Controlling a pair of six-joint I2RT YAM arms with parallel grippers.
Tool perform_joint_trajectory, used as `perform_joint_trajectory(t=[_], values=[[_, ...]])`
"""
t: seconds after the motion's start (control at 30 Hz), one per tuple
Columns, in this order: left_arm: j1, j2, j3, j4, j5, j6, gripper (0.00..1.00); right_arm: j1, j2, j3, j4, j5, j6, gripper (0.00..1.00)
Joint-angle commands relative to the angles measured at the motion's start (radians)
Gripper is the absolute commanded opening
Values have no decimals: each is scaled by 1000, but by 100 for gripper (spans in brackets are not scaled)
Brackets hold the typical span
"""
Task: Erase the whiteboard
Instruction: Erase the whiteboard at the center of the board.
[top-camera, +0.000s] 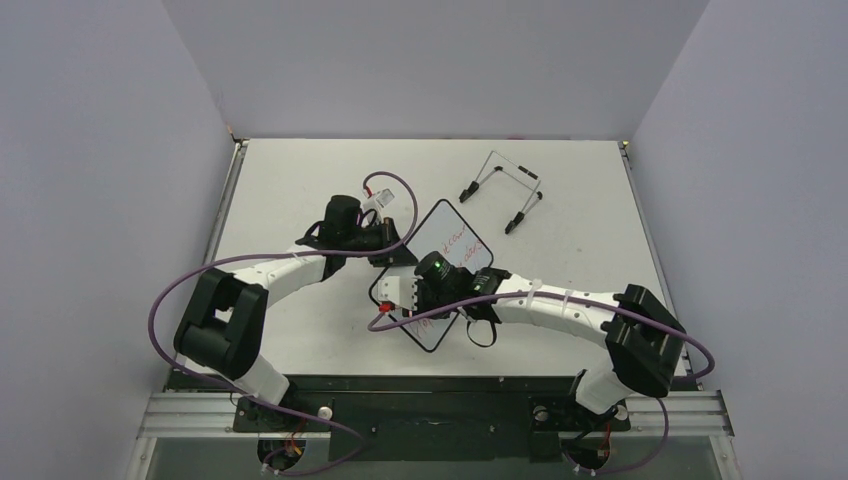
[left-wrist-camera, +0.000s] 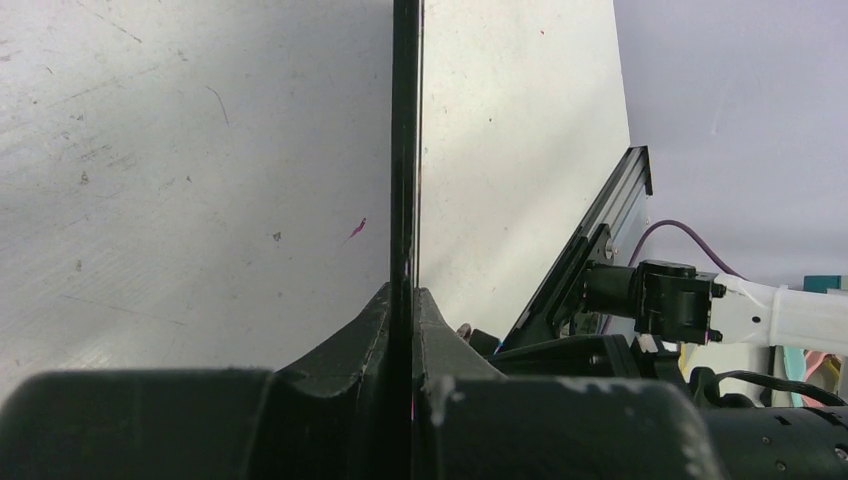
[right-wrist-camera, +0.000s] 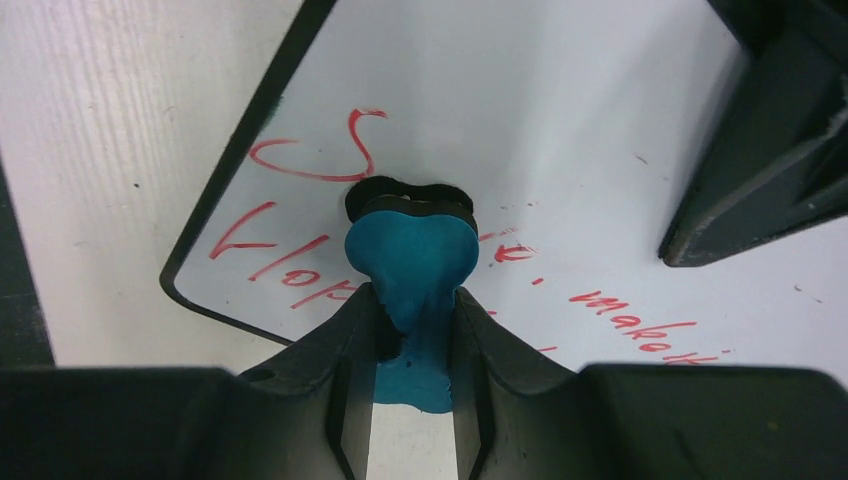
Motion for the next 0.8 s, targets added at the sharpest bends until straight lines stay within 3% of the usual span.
perform_joint_trajectory(t=[0.0, 0.33, 0.53, 0.77], values=[[3, -5, 36, 71, 63, -11, 0, -8, -14, 22, 73, 77, 25, 0], [3, 2, 37, 83, 65, -20, 0, 122, 45, 75, 13, 65, -28, 0], [6, 3, 51, 73, 78, -9, 0, 111, 77, 40, -82, 60, -74, 0], [7, 9, 45, 76, 85, -3, 0, 55, 44, 44, -36, 104, -56, 0]])
